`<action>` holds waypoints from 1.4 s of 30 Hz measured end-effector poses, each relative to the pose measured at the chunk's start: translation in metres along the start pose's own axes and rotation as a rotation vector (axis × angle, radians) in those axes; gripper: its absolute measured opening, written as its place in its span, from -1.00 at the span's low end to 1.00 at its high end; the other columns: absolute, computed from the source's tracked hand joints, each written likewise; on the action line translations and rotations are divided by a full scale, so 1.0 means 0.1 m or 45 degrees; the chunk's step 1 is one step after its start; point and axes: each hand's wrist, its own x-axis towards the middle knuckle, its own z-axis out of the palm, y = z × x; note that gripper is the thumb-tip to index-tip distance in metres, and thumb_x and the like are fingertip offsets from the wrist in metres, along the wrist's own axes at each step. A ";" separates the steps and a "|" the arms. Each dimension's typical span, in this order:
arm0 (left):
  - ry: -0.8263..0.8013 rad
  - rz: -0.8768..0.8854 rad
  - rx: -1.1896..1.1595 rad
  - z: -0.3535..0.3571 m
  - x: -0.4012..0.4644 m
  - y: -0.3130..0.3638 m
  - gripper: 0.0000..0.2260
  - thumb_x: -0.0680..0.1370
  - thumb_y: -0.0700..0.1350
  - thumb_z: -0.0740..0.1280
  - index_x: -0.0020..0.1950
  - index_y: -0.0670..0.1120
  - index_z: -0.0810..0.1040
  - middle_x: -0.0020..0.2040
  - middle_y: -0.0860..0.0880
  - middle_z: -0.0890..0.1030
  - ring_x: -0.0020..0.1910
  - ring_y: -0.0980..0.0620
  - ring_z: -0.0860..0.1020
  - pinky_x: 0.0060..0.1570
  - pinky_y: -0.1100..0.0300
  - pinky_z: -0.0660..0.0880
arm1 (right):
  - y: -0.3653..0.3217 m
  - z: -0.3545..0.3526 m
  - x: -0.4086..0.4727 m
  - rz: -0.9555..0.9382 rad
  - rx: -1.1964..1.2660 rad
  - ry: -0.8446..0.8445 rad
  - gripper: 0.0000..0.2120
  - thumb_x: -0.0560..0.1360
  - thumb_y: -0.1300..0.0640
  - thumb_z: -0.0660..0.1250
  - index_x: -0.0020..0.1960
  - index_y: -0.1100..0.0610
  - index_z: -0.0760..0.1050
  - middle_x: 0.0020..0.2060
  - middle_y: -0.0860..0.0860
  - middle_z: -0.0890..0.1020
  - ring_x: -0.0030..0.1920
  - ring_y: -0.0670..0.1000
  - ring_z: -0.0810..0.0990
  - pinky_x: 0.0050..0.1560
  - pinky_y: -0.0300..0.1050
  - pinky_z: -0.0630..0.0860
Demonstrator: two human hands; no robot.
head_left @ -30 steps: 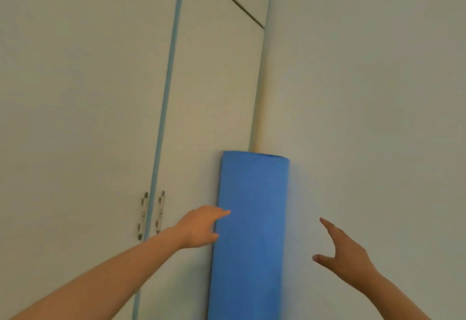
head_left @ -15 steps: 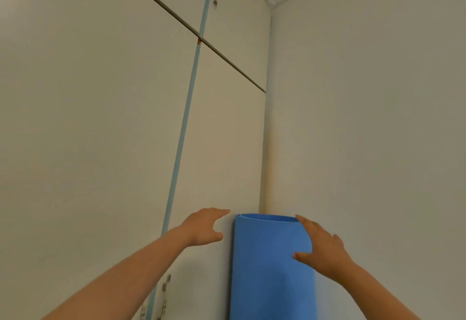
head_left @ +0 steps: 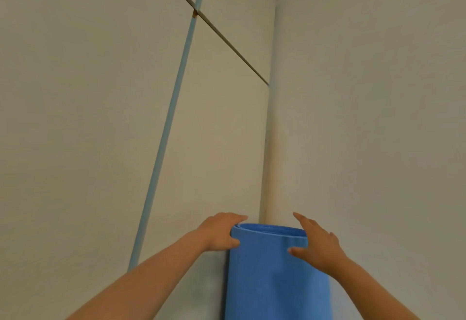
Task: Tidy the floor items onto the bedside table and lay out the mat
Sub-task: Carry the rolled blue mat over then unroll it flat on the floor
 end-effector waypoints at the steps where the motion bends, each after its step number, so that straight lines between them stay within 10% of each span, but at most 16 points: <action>1: -0.014 0.001 0.006 0.03 0.07 -0.04 -0.40 0.53 -0.06 0.27 0.53 0.05 0.11 0.53 0.01 0.20 0.50 0.01 0.18 0.44 0.13 0.16 | 0.00 0.06 0.07 -0.007 -0.032 -0.018 -0.22 0.48 -0.08 0.31 0.52 -0.09 -0.10 0.50 -0.04 0.16 0.46 0.00 0.24 0.48 0.15 0.01; 11: -0.096 0.188 0.049 0.28 0.98 -0.45 -0.33 0.50 -0.05 0.33 0.54 0.02 0.09 0.53 -0.05 0.20 0.49 -0.05 0.21 0.45 0.08 0.19 | -0.17 0.56 0.83 0.047 0.026 -0.083 -0.41 0.49 -0.14 0.26 0.45 0.01 0.20 0.36 0.00 0.43 0.34 0.00 0.41 0.30 -0.15 0.33; 16: -0.279 0.241 0.055 0.65 1.21 -0.51 -0.23 0.36 0.04 0.49 0.48 -0.04 0.21 0.47 -0.07 0.33 0.43 -0.07 0.33 0.41 0.09 0.25 | -0.19 0.79 0.90 0.094 -0.402 -0.150 -0.77 0.41 -0.28 0.27 -0.22 -0.14 0.38 -0.27 -0.18 0.50 -0.05 -0.02 0.50 -0.17 -0.16 0.36; 25: -0.131 0.384 0.009 0.67 1.18 -0.57 -0.64 0.33 0.07 0.51 -0.18 -0.03 0.37 0.11 -0.15 0.57 0.09 -0.14 0.51 -0.08 0.09 0.37 | -0.18 0.77 0.81 0.071 -0.455 -0.058 -0.55 0.37 -0.31 0.30 -0.37 -0.04 0.16 -0.42 -0.10 0.34 -0.40 -0.17 0.28 -0.39 -0.22 0.18; 29: -0.123 0.421 -0.016 0.55 0.95 -0.55 -0.57 0.33 0.09 0.50 0.06 -0.12 0.50 0.12 -0.10 0.58 0.12 -0.10 0.52 0.02 0.07 0.41 | -0.34 0.66 0.62 0.046 -0.486 -0.104 -0.50 0.31 -0.41 0.27 -0.38 -0.03 0.15 -0.43 -0.09 0.34 -0.41 -0.17 0.29 -0.40 -0.22 0.19; 33: -0.141 0.430 0.001 0.35 0.64 -0.53 -0.71 0.35 0.07 0.49 -0.26 0.01 0.39 -0.18 0.03 0.54 -0.05 -0.04 0.49 -0.27 0.18 0.28 | -0.51 0.56 0.42 -0.047 -0.447 -0.071 -0.23 -0.17 -0.70 -0.11 -0.40 -0.02 0.14 -0.47 -0.09 0.32 -0.44 -0.16 0.28 -0.43 -0.21 0.16; 42: -0.173 0.396 0.042 -0.12 -0.51 -0.03 -0.66 0.35 0.06 0.49 -0.02 -0.09 0.52 0.00 -0.09 0.61 0.02 -0.08 0.54 -0.16 0.13 0.32 | -0.85 0.13 -0.54 -0.211 -0.416 -0.015 -0.21 -0.17 -0.71 -0.16 -0.43 -0.01 0.13 -0.53 -0.08 0.30 -0.48 -0.09 0.27 -0.45 -0.17 0.13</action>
